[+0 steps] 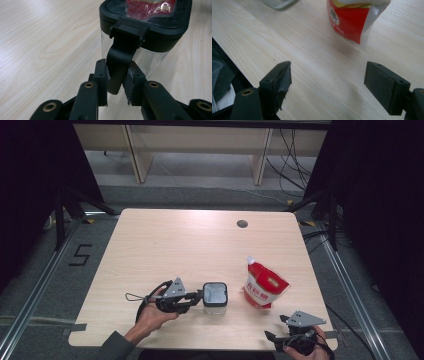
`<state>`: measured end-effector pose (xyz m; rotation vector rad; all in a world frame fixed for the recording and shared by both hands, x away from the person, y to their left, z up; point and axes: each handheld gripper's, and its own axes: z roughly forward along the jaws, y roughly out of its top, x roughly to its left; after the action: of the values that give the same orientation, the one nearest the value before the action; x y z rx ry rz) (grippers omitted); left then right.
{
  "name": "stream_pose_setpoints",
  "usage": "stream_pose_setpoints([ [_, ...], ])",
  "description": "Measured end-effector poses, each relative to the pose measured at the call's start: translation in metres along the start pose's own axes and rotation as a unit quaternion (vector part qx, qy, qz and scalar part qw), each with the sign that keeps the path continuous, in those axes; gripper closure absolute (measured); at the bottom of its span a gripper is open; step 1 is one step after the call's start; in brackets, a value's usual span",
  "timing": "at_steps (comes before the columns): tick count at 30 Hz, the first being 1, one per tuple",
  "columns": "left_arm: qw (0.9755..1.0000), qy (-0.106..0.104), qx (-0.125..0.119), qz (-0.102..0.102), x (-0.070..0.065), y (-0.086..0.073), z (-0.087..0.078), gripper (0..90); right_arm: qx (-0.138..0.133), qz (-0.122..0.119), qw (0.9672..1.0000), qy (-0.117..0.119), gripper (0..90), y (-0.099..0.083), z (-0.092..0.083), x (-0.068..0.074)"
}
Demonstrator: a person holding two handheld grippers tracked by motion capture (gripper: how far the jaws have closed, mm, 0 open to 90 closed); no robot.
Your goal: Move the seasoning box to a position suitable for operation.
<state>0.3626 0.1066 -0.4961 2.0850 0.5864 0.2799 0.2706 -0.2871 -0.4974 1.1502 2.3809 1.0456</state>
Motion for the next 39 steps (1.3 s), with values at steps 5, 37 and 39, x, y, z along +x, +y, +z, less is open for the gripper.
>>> stream_pose_setpoints([
  [5,1.0000,-0.005,0.000,0.003,-0.005,-0.002,-0.002,73.4,0.000,-0.003,1.0000,0.000,23.0,0.000,0.000,0.000],
  [37,0.9998,-0.015,-0.005,-0.007,-0.018,-0.006,-0.011,66.4,-0.006,-0.006,0.9999,0.009,23.5,0.001,0.000,0.002],
  [39,0.9998,-0.017,-0.010,-0.008,-0.019,-0.004,-0.014,59.9,-0.014,-0.013,0.9997,0.013,23.9,0.002,0.000,0.002],
])
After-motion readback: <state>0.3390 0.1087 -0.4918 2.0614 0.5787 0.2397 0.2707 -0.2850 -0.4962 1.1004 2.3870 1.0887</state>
